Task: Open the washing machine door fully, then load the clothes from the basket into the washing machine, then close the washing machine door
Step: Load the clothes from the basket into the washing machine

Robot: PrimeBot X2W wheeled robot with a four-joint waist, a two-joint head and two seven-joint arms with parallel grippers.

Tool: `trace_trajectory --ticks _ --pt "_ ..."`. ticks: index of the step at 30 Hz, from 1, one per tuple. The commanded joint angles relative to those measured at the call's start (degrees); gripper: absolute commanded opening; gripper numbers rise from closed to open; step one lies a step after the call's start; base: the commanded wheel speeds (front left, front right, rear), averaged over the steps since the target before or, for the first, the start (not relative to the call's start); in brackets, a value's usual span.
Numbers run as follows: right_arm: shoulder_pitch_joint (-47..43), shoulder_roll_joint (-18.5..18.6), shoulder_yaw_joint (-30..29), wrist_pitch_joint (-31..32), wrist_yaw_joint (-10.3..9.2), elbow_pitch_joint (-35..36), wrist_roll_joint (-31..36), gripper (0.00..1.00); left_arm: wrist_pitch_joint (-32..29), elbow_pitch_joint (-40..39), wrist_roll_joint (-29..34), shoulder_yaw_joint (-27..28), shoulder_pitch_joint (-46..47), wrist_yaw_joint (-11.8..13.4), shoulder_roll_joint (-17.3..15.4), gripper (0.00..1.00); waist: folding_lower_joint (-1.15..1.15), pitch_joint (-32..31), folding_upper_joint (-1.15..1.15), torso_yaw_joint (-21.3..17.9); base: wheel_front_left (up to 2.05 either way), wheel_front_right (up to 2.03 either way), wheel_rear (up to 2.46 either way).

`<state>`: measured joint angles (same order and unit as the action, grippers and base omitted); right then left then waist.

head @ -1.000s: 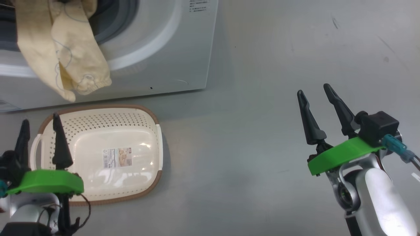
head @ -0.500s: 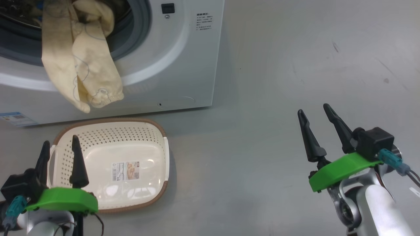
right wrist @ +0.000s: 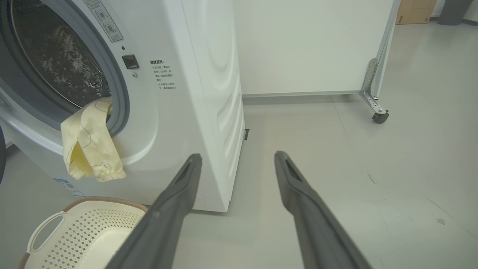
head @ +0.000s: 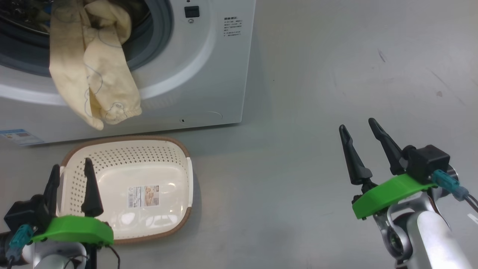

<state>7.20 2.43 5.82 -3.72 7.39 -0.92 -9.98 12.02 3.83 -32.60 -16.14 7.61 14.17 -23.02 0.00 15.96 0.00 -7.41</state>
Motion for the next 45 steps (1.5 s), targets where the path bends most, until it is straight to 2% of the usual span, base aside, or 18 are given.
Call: trace_trajectory --ticks 1,10,17,33,40,45 --pt "0.0 0.4 0.8 0.1 0.10 2.4 0.3 1.00 0.3 -1.1 -0.3 2.2 1.2 4.9 -1.1 1.00 0.00 0.1 0.00 0.0 0.00 0.00 0.00" --pt "0.4 0.4 1.2 -0.1 0.10 2.9 -0.1 1.00 -0.1 0.4 -0.4 1.7 3.5 4.3 -1.2 1.00 0.00 1.5 0.00 0.1 0.00 0.00 0.00" --pt "2.1 0.4 2.5 -1.2 0.10 2.3 -1.8 1.00 -2.2 5.2 -1.2 0.9 9.2 1.8 -1.6 1.00 0.00 4.3 0.00 -1.1 0.00 0.00 0.00" --pt "7.6 0.4 8.1 -5.9 0.10 -2.3 -5.7 1.00 -6.8 29.1 -2.8 0.7 30.7 -7.6 -6.2 1.00 0.00 11.7 0.00 -7.6 0.00 0.00 0.00" --pt "8.3 0.4 9.4 -7.5 0.10 -3.9 -7.4 1.00 -8.1 38.1 -3.1 0.7 38.6 -10.3 -7.9 1.00 0.00 14.4 0.00 -10.5 0.00 0.00 0.00" --pt "8.8 0.4 10.3 -8.4 0.10 -4.6 -8.2 1.00 -8.9 42.3 -2.8 0.4 42.5 -11.0 -8.7 1.00 0.00 15.6 0.00 -11.9 0.00 0.00 0.00"
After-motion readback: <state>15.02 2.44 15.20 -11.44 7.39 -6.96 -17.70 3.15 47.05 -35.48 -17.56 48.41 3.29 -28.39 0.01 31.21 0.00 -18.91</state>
